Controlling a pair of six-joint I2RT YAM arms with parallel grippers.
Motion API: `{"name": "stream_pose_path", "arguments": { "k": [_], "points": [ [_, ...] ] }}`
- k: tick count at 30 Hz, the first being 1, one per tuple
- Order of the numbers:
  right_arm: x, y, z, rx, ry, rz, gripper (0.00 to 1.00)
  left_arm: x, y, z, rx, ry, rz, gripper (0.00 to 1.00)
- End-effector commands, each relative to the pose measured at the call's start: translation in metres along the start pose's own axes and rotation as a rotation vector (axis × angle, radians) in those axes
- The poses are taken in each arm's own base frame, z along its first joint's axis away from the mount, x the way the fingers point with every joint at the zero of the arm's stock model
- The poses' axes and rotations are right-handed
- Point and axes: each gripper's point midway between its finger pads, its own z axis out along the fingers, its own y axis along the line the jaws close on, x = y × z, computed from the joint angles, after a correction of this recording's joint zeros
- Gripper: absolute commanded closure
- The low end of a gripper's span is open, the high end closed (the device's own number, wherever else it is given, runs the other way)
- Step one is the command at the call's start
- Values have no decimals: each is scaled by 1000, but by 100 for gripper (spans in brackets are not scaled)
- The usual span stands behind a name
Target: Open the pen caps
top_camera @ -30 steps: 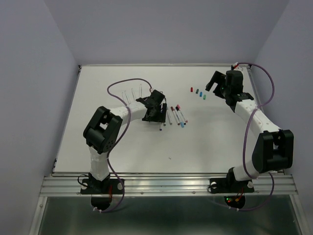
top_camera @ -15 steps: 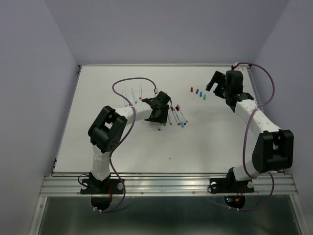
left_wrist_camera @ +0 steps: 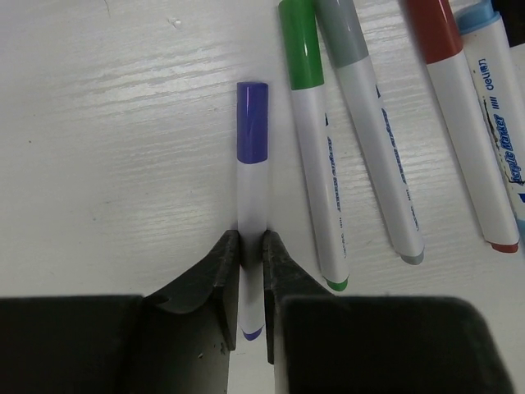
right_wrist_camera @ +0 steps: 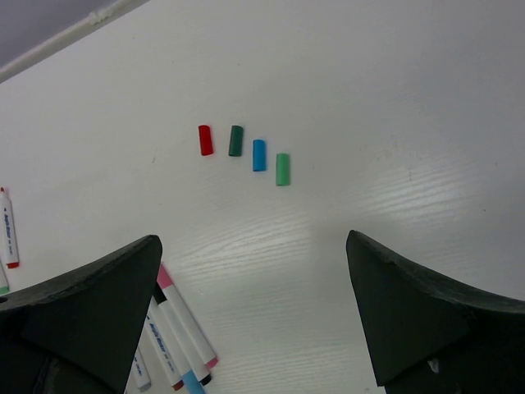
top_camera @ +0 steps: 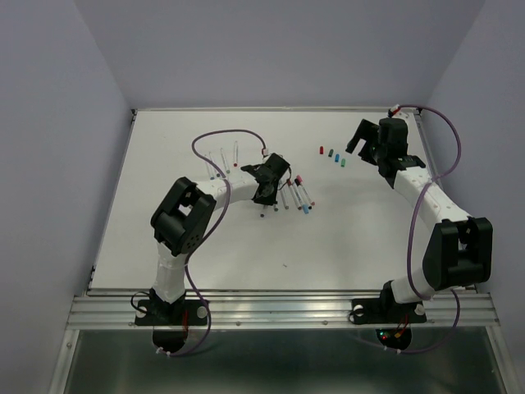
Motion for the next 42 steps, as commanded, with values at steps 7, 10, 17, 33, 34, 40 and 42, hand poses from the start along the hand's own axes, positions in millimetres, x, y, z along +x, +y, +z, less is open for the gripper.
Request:
{"name": "stream_pose_path", "arguments": {
  "k": [7,10,17,33,34,40,42],
  "points": [
    [-13,31,-14,-182,-24,-56,0,-2,38,-8,-133,-15,-30,100],
    [-7,64,-23,-377,10,-44,0,-34,33,-28,-98,-110,-66,100],
    [18,150,-79,-990,157,8,0,-97,-17,-114,287,-402,-47,100],
    [29,228,-128,-1210,129,-11,23,-107,-63,-205,702,-595,24,100],
    [28,228,-127,-1205,130,-3,31,-108,-62,-208,706,-607,25,100],
    [30,235,-125,-1193,129,6,34,-108,-61,-221,728,-639,22,100],
    [28,234,-123,-1178,116,1,34,-108,-60,-222,728,-644,21,100]
  ]
}}
